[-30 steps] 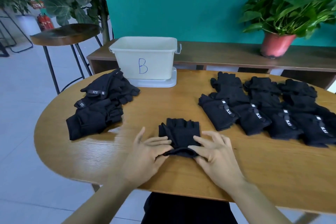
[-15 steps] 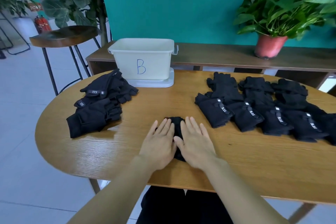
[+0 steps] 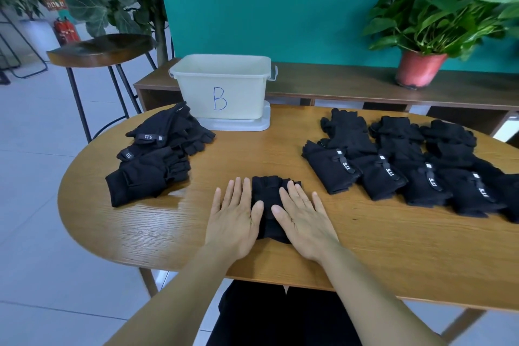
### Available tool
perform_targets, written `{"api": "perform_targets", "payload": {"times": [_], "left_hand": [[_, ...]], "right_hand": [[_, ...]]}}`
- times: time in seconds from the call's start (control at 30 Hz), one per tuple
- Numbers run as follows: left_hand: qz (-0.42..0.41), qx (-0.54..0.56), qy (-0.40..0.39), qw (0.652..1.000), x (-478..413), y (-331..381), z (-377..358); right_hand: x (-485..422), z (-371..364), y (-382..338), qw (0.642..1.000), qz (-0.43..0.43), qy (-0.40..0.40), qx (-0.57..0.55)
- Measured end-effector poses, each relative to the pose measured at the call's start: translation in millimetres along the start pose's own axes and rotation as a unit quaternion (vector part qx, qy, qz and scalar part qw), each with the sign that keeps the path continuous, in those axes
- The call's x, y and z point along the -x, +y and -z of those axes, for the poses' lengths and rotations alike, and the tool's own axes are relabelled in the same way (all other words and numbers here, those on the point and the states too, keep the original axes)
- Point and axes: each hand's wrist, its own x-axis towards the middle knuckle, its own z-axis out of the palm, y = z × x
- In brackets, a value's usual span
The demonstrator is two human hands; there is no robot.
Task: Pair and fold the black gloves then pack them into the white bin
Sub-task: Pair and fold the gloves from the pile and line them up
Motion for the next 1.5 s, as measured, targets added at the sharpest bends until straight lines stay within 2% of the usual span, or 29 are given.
{"api": "perform_targets", "payload": {"times": [0.17, 0.4, 0.57, 0.77, 1.0, 1.27, 1.5], "left_hand": [[-0.026, 0.023, 0.069, 0.997, 15.5, -20.9, 14.8], [-0.057, 0.013, 0.132, 0.99, 34.4, -59.0, 43.8], [-0.035, -0.006, 0.168, 0.985, 45.7, -101.1, 58.5], [0.036, -0.023, 0.192, 0.98, 48.1, -170.0, 76.3], [0.091, 0.013, 0.146, 0.985, 31.5, -226.7, 89.9], [0.096, 0.059, 0.048, 0.992, 16.5, -246.1, 86.2], [0.069, 0.036, 0.094, 0.992, 30.9, -220.9, 82.7]], "right_hand": [[11.2, -1.9, -4.3, 0.994, 0.03, 0.097, -0.047], [5.5, 6.6, -46.9, 0.974, 0.127, 0.186, 0.007], [-8.9, 6.4, -82.8, 0.957, 0.173, 0.229, 0.044], [-34.5, 1.4, -133.4, 0.928, 0.249, 0.265, 0.08], [-72.5, -12.2, -201.9, 0.922, 0.304, 0.225, 0.086], [-104.0, -30.6, -226.1, 0.941, 0.292, 0.136, 0.106], [-92.3, -30.8, -195.1, 0.952, 0.253, 0.147, 0.091]]}}
